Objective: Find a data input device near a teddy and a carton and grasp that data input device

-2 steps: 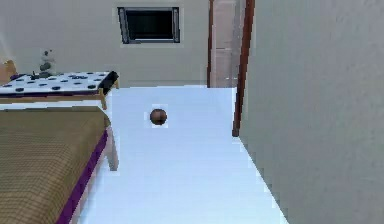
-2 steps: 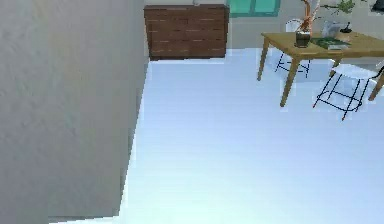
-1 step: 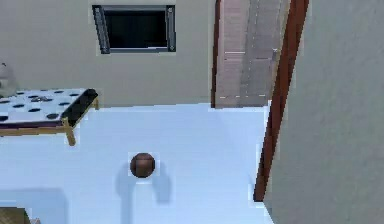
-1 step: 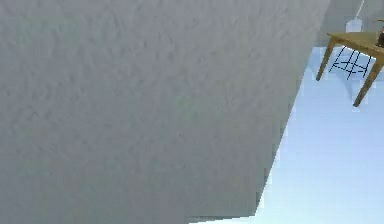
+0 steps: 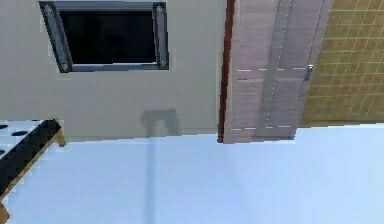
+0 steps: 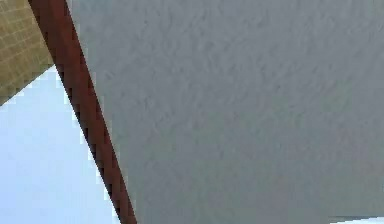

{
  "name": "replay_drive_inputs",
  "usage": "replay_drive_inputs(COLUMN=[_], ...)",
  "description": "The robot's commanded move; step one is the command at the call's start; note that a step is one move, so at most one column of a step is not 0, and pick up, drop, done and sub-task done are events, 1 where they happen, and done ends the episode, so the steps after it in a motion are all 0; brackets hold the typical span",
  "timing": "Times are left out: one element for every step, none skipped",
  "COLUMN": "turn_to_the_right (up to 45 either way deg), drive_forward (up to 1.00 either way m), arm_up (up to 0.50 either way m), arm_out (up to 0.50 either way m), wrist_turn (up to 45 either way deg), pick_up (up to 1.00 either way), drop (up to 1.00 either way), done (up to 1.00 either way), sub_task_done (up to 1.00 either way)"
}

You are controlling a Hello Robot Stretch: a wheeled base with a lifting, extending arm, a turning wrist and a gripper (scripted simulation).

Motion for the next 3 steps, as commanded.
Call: replay_drive_inputs(turn_to_the_right=[0.0, -36.0, 0.0], drive_forward=[0.6, 0.0, 0.6], arm_up=[0.0, 0.0, 0.0], arm_out=[0.0, 0.0, 0.0], wrist_turn=[0.0, 0.0, 0.0], pick_up=[0.0, 0.0, 0.0], drop=[0.0, 0.0, 0.0], done=[0.0, 0.0, 0.0], sub_task_done=[0.0, 0.0, 0.0])
